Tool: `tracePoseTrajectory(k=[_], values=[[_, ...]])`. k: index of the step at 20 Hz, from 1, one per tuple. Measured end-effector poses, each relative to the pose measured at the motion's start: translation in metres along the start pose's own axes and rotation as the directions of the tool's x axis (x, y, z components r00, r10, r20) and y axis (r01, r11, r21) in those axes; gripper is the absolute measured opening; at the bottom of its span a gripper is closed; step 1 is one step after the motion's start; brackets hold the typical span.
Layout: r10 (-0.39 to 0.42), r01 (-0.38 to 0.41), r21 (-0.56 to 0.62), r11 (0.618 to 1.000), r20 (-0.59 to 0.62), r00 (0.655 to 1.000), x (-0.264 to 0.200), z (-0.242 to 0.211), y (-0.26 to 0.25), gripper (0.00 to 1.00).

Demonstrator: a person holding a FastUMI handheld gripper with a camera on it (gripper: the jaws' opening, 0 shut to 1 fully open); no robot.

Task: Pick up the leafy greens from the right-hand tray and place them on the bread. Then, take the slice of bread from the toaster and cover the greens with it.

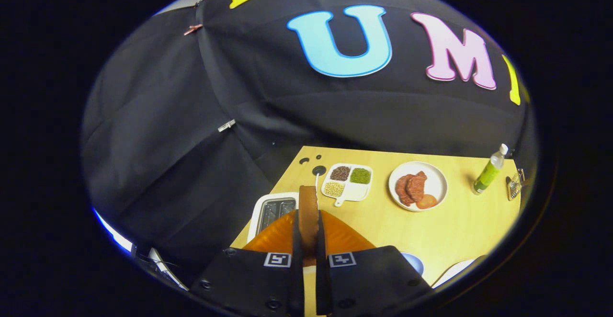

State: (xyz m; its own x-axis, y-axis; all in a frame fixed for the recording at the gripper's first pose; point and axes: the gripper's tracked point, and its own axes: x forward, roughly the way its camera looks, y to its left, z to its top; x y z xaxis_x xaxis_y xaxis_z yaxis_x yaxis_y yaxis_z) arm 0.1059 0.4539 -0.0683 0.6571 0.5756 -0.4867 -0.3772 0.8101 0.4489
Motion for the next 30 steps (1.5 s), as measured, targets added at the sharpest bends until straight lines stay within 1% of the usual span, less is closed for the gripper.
tracePoseTrajectory(k=[4, 7, 10, 13, 17, 19, 20, 22, 25, 26, 28, 30], values=[[-0.098, 0.097, 0.049, 0.994, 0.016, 0.995, -0.036, -0.020, -0.059, 0.14], [-0.166, 0.167, 0.104, 0.980, -0.015, 0.986, -0.053, -0.057, -0.097, 0.14], [-0.218, 0.223, 0.147, 0.964, -0.052, 0.975, -0.055, -0.095, -0.122, 0.14], [-0.220, 0.230, 0.227, 0.946, -0.066, 0.973, -0.047, -0.125, -0.127, 0.14], [-0.231, 0.237, 0.315, 0.919, -0.058, 0.971, -0.027, -0.151, -0.128, 0.14], [-0.219, 0.225, 0.389, 0.893, -0.061, 0.974, -0.013, -0.165, -0.126, 0.14], [-0.225, 0.231, 0.413, 0.881, -0.064, 0.972, -0.007, -0.172, -0.129, 0.14], [-0.243, 0.252, 0.445, 0.859, -0.080, 0.967, -0.001, -0.187, -0.140, 0.14], [-0.296, 0.316, 0.466, 0.827, -0.118, 0.948, -0.006, -0.209, -0.165, 0.15], [-0.308, 0.332, 0.457, 0.825, -0.128, 0.943, -0.009, -0.213, -0.174, 0.18], [-0.345, 0.377, 0.424, 0.824, -0.153, 0.926, -0.018, -0.222, -0.189, 0.30], [-0.377, 0.409, 0.387, 0.826, -0.159, 0.912, -0.024, -0.224, -0.203, 0.41]])
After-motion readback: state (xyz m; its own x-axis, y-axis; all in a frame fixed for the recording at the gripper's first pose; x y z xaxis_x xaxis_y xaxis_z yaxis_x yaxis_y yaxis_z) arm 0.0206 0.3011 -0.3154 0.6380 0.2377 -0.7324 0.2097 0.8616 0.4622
